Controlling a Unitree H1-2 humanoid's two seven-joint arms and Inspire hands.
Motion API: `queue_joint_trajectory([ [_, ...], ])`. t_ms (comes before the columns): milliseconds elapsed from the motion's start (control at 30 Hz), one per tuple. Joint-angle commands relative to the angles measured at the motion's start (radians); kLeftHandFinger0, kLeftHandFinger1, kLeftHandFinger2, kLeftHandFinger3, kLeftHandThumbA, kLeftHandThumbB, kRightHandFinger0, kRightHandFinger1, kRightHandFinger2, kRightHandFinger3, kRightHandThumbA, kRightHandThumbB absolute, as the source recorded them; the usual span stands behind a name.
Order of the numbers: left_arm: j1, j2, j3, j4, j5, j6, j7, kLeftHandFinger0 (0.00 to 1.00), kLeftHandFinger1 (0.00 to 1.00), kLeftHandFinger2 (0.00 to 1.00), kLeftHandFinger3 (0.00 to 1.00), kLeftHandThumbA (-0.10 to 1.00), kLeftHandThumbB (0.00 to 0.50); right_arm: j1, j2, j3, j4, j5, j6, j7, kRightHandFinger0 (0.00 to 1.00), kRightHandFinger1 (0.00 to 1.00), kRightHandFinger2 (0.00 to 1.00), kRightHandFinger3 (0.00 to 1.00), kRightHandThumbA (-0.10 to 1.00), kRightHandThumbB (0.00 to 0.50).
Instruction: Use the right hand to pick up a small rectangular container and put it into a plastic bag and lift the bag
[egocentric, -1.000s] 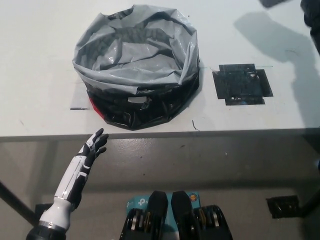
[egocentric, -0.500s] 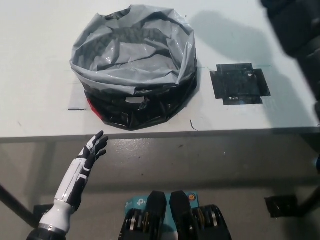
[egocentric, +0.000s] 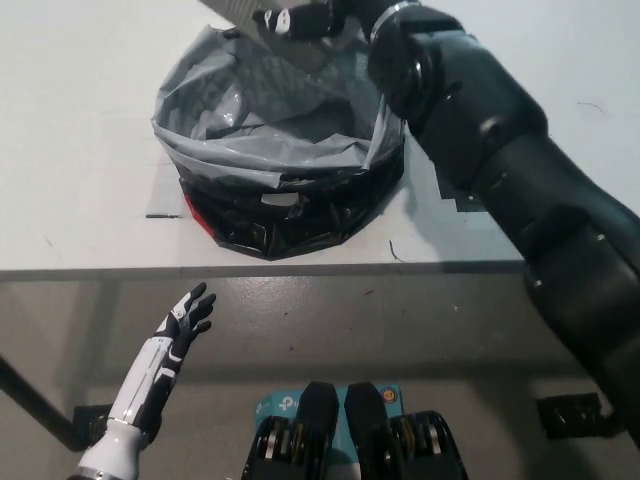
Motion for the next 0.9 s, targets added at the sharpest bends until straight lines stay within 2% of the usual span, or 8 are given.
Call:
queue_joint_trajectory([
  [0,-0.007,0.007,-0.007,-0.027,0.011,-0.036,-0.012,1.0,1.0,1.0,1.0,0.99,0.285,-0.058,0.013,0.007,0.025,-0.018,-0.03,-0.036,0.02,0.46,0.88,0.73,-0.1,0.17],
  [233,-0.012,0.011,-0.007,-0.024,0.009,-0.039,-0.014,1.0,1.0,1.0,1.0,0.98,0.286,-0.056,0.025,0.025,0.085,-0.036,-0.049,-0.078,0.0,0.5,0.93,0.82,-0.1,0.188],
  [433,-0.014,0.013,-0.01,-0.022,0.022,-0.055,-0.011,1.0,1.0,1.0,1.0,0.99,0.275,-0.043,0.029,0.065,0.121,-0.066,-0.059,-0.047,0.0,0.47,0.89,0.93,-0.1,0.2],
  [467,-0.017,0.013,-0.009,-0.018,0.024,-0.059,-0.01,1.0,1.0,1.0,1.0,0.99,0.272,-0.039,0.033,0.08,0.129,-0.078,-0.056,-0.042,0.0,0.43,0.86,0.88,-0.1,0.214],
  [667,-0.025,0.011,-0.01,-0.02,0.02,-0.046,-0.014,1.0,1.0,1.0,1.0,1.0,0.287,-0.014,0.047,0.125,0.135,-0.099,-0.094,-0.051,0.0,0.42,0.86,0.79,-0.1,0.207],
  [767,-0.029,0.01,-0.01,-0.017,0.026,-0.043,-0.011,1.0,1.0,1.0,1.0,1.0,0.29,-0.006,0.049,0.133,0.141,-0.087,-0.145,-0.012,0.0,0.38,0.77,0.72,-0.1,0.204],
  [800,-0.029,0.01,-0.01,-0.017,0.027,-0.041,-0.011,1.0,1.0,1.0,1.0,1.0,0.297,-0.006,0.05,0.131,0.143,-0.081,-0.151,-0.002,0.09,0.39,0.72,0.67,-0.1,0.229],
  [867,-0.03,0.012,-0.011,-0.017,0.033,-0.039,-0.01,1.0,1.0,1.0,1.0,1.0,0.298,-0.01,0.049,0.121,0.145,-0.067,-0.161,0.038,0.11,0.31,0.53,0.5,0.04,0.262],
])
